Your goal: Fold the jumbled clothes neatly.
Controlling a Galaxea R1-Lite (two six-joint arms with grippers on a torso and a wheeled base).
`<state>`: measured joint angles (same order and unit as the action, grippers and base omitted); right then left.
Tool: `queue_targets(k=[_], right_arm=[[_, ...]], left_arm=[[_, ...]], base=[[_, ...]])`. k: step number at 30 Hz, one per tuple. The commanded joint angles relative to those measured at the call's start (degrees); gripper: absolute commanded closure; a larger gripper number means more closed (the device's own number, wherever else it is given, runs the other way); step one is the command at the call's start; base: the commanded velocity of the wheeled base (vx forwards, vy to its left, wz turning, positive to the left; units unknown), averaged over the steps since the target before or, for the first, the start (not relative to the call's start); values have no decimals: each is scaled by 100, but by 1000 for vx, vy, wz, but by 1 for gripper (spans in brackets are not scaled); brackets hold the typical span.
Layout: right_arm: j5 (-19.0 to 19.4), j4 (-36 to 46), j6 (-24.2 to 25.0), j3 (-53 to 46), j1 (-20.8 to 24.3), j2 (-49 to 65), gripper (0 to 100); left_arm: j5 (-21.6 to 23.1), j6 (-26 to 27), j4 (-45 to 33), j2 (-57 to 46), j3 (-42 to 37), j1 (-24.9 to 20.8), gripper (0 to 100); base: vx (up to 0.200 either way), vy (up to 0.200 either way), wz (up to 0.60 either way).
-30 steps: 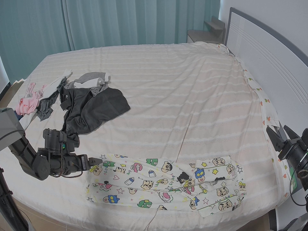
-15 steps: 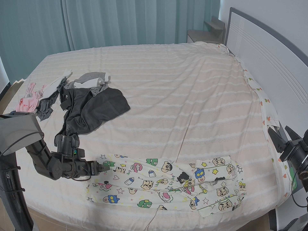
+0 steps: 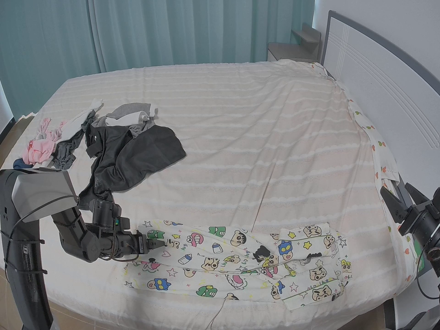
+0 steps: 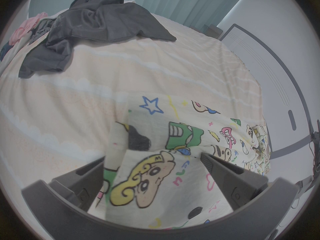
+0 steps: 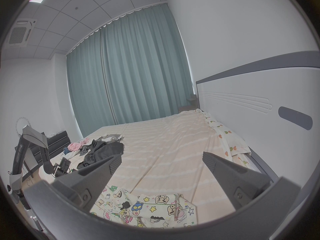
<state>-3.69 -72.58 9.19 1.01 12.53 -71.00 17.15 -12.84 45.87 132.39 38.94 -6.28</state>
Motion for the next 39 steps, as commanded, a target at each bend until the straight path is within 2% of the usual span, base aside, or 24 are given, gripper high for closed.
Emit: queue_targets(k=[1, 6, 7, 17, 28, 39], right_arm=[[0, -1, 4, -101, 4, 7, 0], [9, -1, 39, -101, -5, -28, 0], [18, -1, 48, -101, -5, -37, 0], [18, -1, 56, -101, -32, -63, 0], [27, -1, 65, -101, -32, -54, 0], [132, -1, 197, -101, -49, -54, 0]], left_arm=[[113, -8, 1, 156, 61, -84, 0], [174, -8, 1, 147, 79, -102, 0], [174, -8, 1, 138, 70, -102, 100], [183, -8, -8, 33, -9, -31, 100], [183, -17, -70, -565, -387, 224, 100], [262, 0, -52, -899, -677, 883, 100]], base=[[0, 0, 0], [0, 0, 0], [0, 0, 0], [0, 0, 0], [0, 0, 0], [0, 0, 0]])
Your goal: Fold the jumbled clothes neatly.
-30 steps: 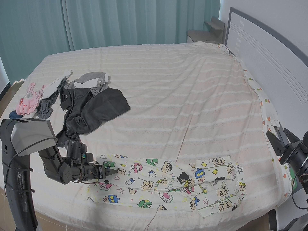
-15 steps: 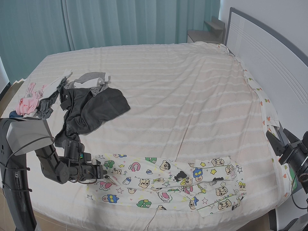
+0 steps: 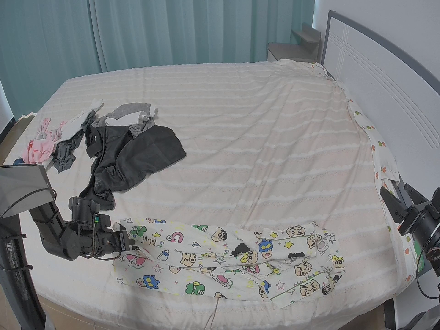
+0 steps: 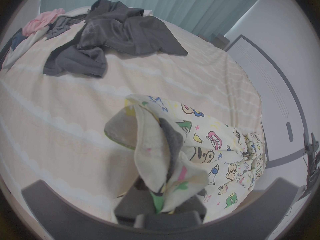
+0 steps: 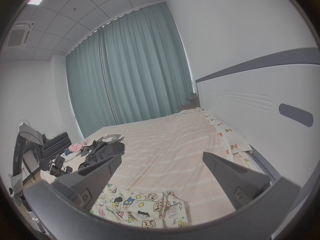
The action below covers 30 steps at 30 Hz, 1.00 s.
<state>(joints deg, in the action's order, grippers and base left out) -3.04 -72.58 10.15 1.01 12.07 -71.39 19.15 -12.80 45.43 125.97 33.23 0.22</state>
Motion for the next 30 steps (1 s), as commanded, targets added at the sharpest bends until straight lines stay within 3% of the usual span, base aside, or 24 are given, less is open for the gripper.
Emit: queue_targets(k=[1, 18, 26, 27, 30], right_arm=[[75, -1, 118, -101, -3, -15, 0], [84, -10, 162, -101, -56, -15, 0], [84, -10, 162, -101, -64, -15, 0], [84, -10, 162, -101, -64, -15, 0], [93, -10, 171, -101, -64, -24, 0]], left_arm=[[124, -3, -8, -301, -142, 294, 100], [1407, -3, -105, -846, -519, 2096, 100], [2075, -12, -175, -846, -519, 3142, 100], [2268, -12, -175, -846, -484, 3494, 100], [2348, -3, -175, -819, -388, 3933, 100]], base=[[0, 0, 0], [0, 0, 0], [0, 0, 0], [0, 0, 0], [0, 0, 0]])
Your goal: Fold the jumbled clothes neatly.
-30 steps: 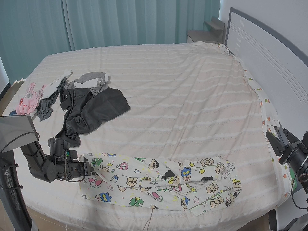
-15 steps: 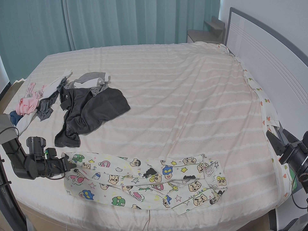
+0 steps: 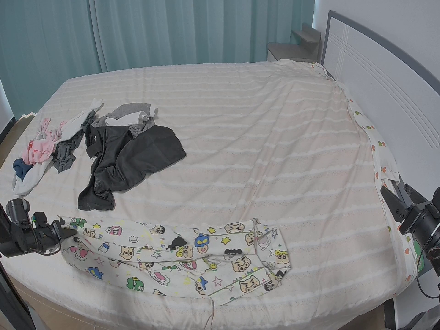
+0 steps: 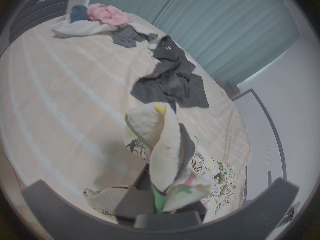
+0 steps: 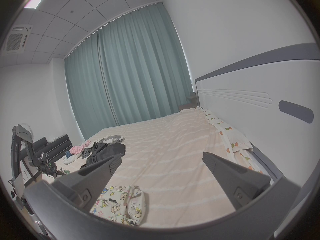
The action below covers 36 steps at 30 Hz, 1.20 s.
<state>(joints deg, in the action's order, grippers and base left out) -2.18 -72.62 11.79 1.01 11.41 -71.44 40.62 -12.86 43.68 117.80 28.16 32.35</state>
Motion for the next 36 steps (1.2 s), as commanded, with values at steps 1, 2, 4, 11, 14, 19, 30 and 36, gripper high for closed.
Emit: queue_targets(k=[1, 2, 4, 11, 14, 19, 30, 36], right_arm=[[7, -7, 8, -101, 2, -19, 0], [16, -7, 8, -101, 2, -19, 0], [51, -7, 8, -101, 2, -19, 0], [95, -7, 8, -101, -122, -19, 0], [183, -7, 8, -101, -183, -19, 0], [464, -7, 8, -101, -508, -19, 0], [746, -7, 8, -92, -781, -19, 0], [754, 2, 8, -101, -772, -19, 0]], left_arm=[[210, 3, 0, 6, 146, 808, 100], [218, 3, -9, 6, 172, 887, 100], [254, 3, -9, 6, 225, 1045, 100], [377, 3, -422, -301, 251, 1133, 100], [447, -23, -975, -873, 190, 755, 100], [324, -639, -1793, -1998, 163, -344, 100], [-2120, -2098, -1933, -2560, 620, -3719, 100], [-3297, -2537, -1907, -1980, 1139, -5310, 100]], base=[[0, 0, 0], [0, 0, 0], [0, 0, 0], [0, 0, 0], [0, 0, 0], [0, 0, 0], [0, 0, 0], [0, 0, 0]])
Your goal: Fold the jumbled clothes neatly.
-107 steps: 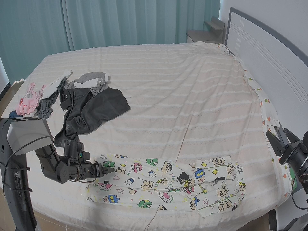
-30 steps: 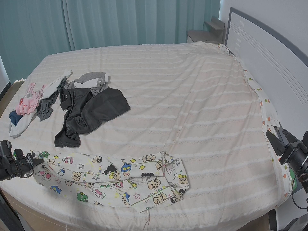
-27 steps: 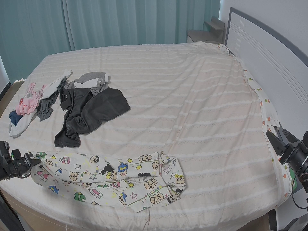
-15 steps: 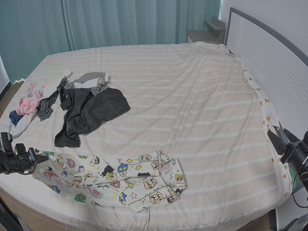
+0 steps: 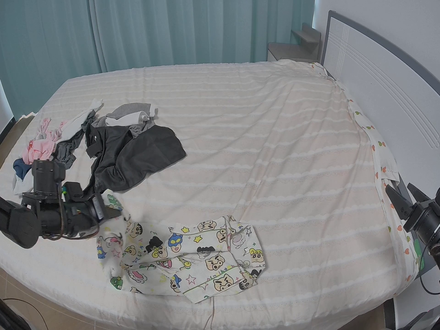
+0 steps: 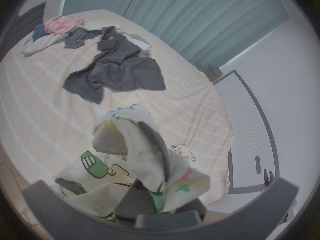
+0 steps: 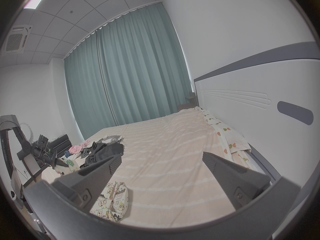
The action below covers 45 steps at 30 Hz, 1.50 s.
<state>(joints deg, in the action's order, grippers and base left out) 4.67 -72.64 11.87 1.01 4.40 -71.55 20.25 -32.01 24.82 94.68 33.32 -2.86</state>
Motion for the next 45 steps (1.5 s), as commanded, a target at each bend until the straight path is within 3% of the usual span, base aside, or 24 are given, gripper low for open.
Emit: queue_targets(k=[1, 5, 10, 19, 33, 34, 45], right_arm=[[87, 5, -1, -101, -80, -17, 0], [122, 5, -1, -101, -80, -17, 0], [131, 5, -1, -101, -71, -17, 0], [131, 5, -1, -101, -71, -70, 0], [131, 5, -1, -101, -71, -105, 0], [131, 5, -1, -101, -71, -96, 0], [131, 5, -1, -101, -71, -96, 0]], left_arm=[[-1480, -684, -12, 490, 711, -2043, 100], [-2042, -1026, 181, 1193, 1160, -2719, 100], [-2376, -1448, 647, 1896, 1617, -3238, 100], [-2394, -1914, 1297, 2599, 1889, -3616, 100], [-2429, -1958, 1693, 3030, 2047, -3888, 100], [-2420, -1967, 1693, 3030, 2047, -3897, 0], [-2825, -2151, 2203, 3214, 2144, -3932, 0]], base=[[0, 0, 0], [0, 0, 0], [0, 0, 0], [0, 0, 0], [0, 0, 0], [0, 0, 0], [0, 0, 0]])
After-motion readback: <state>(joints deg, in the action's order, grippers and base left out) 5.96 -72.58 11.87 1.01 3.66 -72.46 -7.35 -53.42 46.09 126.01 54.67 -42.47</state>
